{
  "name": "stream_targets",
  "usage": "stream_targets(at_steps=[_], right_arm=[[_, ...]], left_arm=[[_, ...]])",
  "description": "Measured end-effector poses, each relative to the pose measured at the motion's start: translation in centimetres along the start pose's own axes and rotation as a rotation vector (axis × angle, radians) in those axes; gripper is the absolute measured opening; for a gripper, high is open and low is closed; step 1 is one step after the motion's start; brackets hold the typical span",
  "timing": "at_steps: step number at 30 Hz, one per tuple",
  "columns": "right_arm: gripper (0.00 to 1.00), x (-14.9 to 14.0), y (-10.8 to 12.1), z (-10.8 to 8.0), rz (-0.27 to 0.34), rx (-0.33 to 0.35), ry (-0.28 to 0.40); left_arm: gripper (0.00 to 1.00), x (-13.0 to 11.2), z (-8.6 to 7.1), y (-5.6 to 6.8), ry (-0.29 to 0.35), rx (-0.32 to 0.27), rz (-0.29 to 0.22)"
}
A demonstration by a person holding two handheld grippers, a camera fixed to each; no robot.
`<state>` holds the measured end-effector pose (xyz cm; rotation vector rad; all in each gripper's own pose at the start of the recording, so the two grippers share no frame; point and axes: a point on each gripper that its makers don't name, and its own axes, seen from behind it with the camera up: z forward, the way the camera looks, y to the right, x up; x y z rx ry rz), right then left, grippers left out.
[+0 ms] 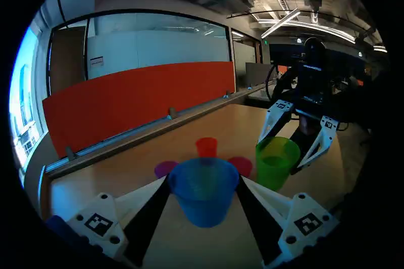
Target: Pour water
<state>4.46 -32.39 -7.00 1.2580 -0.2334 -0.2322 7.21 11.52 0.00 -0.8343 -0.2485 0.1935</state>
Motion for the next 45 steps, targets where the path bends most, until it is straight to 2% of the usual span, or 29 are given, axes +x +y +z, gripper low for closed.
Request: stream_targets(at_steps=[12, 21, 45], right_arm=[[0.91, -2.7, 0.2, -1.0, 0.008, -0.006, -0.066], [0.92, -3.8, 0.4, -1.4, 0.025, -0.008, -0.089], [0.92, -7.1, -0.1, -2.0, 0.052, -0.009, -0.159]], left_arm=[[0.89, -2.4, 1.2, 1.4, -0.047, -0.027, 0.016], [0.89, -3.7, 1.9, 1.9, -0.07, -0.027, 0.016], [0.89, -6.8, 2.6, 4.4, -0.144, -0.077, 0.057]])
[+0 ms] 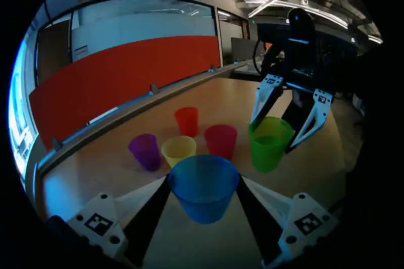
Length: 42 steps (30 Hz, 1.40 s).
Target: Pour water
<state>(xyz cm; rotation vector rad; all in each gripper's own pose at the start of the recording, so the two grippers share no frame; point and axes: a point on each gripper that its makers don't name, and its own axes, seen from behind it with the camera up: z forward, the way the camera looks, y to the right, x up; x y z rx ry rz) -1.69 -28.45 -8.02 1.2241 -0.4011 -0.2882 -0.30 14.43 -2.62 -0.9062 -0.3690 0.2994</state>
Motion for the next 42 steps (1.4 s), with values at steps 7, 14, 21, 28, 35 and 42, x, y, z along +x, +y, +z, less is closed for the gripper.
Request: stream_targets(at_steps=[7, 14, 21, 28, 35, 42], right_arm=[[0.93, -0.7, 0.2, 0.0, 0.01, -0.006, -0.013], [0.93, -1.3, 0.1, 0.0, 0.015, -0.003, -0.023], [0.93, -2.0, 0.3, 0.2, 0.021, -0.004, -0.031], [0.93, -2.6, 0.5, 0.2, 0.03, -0.008, -0.041], [0.93, -3.4, 0.5, 0.2, 0.031, -0.006, -0.057], [0.93, -4.0, 0.5, 0.4, 0.03, -0.008, -0.067]], left_arm=[[0.89, -0.9, 0.2, 0.2, -0.025, -0.003, 0.008], [0.89, -1.5, 0.6, 0.6, -0.04, -0.012, 0.016], [0.89, -2.1, 1.0, 1.1, -0.058, -0.028, 0.029], [0.89, -2.6, 1.2, 1.1, -0.067, -0.033, 0.024], [0.89, -3.4, 1.5, 1.1, -0.091, -0.034, 0.016], [0.89, -3.7, 1.9, 1.3, -0.092, -0.037, 0.009]])
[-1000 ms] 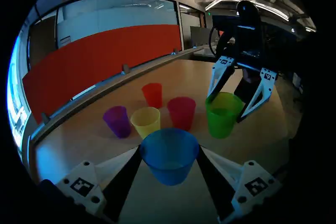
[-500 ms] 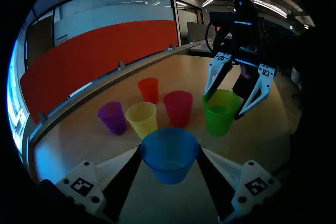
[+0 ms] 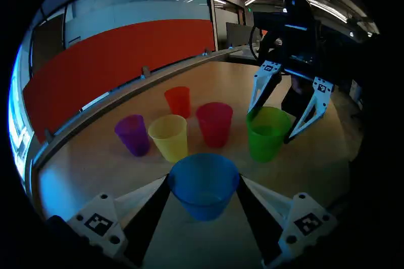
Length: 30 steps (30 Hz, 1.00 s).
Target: Pour water
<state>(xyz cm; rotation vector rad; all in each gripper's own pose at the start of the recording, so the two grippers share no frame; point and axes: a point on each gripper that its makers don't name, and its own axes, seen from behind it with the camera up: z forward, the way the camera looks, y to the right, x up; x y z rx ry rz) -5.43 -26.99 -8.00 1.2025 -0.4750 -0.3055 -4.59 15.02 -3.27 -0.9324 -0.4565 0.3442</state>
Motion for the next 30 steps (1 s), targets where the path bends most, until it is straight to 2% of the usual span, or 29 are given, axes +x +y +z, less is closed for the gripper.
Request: stream_targets(at_steps=[18, 30], right_arm=[[0.93, -1.1, 0.1, 0.5, -0.01, 0.004, -0.03], [0.93, -1.6, 0.2, 1.0, -0.015, 0.004, -0.04]], left_arm=[[0.89, -1.4, 1.0, 0.5, -0.021, -0.015, -0.009], [0.89, -1.6, 1.0, 0.5, -0.014, -0.016, -0.017]])
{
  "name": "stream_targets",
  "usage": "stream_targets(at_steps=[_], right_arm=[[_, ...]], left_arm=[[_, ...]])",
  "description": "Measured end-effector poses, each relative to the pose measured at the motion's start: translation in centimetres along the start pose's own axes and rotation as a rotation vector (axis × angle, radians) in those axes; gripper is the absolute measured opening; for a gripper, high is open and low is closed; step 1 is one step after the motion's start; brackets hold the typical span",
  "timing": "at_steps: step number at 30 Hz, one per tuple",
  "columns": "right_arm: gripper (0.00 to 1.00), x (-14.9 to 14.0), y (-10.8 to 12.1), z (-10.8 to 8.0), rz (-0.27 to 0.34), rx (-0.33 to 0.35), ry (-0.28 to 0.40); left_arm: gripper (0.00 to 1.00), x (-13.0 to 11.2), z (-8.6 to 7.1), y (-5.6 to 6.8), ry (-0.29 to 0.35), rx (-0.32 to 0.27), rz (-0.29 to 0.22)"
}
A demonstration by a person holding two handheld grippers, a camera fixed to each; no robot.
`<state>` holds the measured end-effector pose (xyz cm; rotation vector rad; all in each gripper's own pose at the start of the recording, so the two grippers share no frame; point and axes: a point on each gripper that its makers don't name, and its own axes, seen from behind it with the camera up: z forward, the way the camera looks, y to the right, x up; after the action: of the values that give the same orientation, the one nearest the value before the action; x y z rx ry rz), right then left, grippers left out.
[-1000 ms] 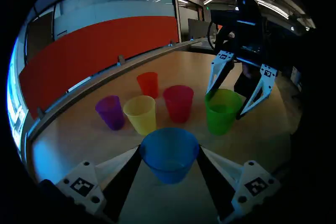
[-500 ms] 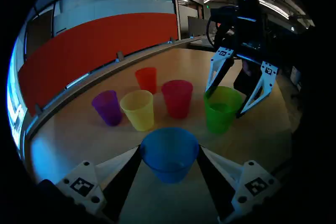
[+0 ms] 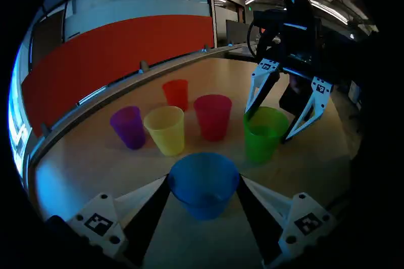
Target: Pour water
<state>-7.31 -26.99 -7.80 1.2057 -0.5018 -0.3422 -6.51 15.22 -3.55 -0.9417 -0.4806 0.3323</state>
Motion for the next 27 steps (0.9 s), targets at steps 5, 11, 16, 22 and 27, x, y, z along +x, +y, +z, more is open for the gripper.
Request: stream_targets(at_steps=[5, 11, 16, 22, 27], right_arm=[[0.93, -0.2, 0.0, 0.2, 0.0, 0.001, -0.005], [0.93, -0.5, 0.1, 0.3, 0.002, -0.001, -0.012], [0.93, -0.6, 0.1, 0.2, 0.002, -0.003, -0.014], [0.94, -0.9, 0.2, 0.0, 0.007, -0.006, -0.019], [0.94, -1.1, 0.2, -0.2, 0.01, -0.01, -0.024]], left_arm=[[0.89, -0.2, 0.1, 0.2, -0.003, -0.003, 0.008], [0.89, -0.3, 0.0, 0.2, -0.005, -0.006, 0.009], [0.89, -0.7, 0.0, 0.1, -0.012, -0.007, 0.009], [0.89, -1.3, 0.0, 0.3, -0.028, -0.005, 0.02], [0.89, -1.5, 0.1, 0.3, -0.034, -0.004, 0.024]])
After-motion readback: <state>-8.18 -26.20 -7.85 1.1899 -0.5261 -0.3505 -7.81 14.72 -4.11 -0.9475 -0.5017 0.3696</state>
